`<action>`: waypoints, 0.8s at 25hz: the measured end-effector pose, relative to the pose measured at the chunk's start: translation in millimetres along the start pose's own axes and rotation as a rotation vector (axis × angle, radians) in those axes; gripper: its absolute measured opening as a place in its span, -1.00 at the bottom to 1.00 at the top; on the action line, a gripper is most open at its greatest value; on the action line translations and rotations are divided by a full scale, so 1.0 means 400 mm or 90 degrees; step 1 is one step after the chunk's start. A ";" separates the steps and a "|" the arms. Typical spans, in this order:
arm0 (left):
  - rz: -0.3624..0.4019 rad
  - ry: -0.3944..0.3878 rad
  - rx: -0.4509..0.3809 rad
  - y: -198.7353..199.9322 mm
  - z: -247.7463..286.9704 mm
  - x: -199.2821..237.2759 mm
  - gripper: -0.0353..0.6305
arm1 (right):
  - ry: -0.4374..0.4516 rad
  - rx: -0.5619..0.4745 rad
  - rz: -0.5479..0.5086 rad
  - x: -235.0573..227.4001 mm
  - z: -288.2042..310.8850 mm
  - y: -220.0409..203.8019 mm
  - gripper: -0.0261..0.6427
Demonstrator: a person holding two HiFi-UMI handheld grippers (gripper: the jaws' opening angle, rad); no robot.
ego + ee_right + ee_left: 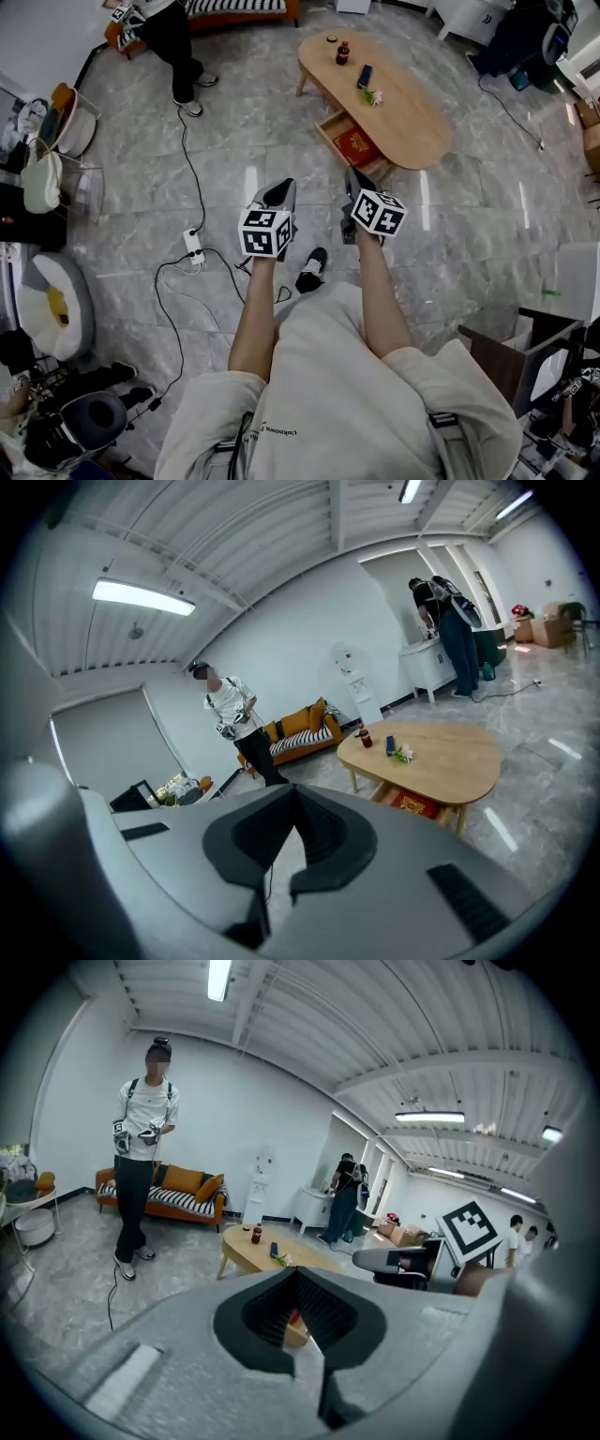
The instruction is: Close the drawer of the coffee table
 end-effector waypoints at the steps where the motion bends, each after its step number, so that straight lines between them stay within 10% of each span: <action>1: 0.007 0.000 0.001 0.010 0.016 0.012 -0.87 | -0.002 -0.005 0.012 -0.012 0.016 0.009 -0.88; 20: 0.006 -0.015 0.068 0.092 0.196 0.262 -0.87 | -0.113 -0.044 0.128 -0.125 0.118 -0.014 -0.88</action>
Point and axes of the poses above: the fingertips, and each gripper's own axes: z forward along the fingers, x to its left, y out of its top, the point moved 4 cm from there along -z, backward along the fingers, and after that the axes turned 7 degrees about -z, right-handed, at the moved point
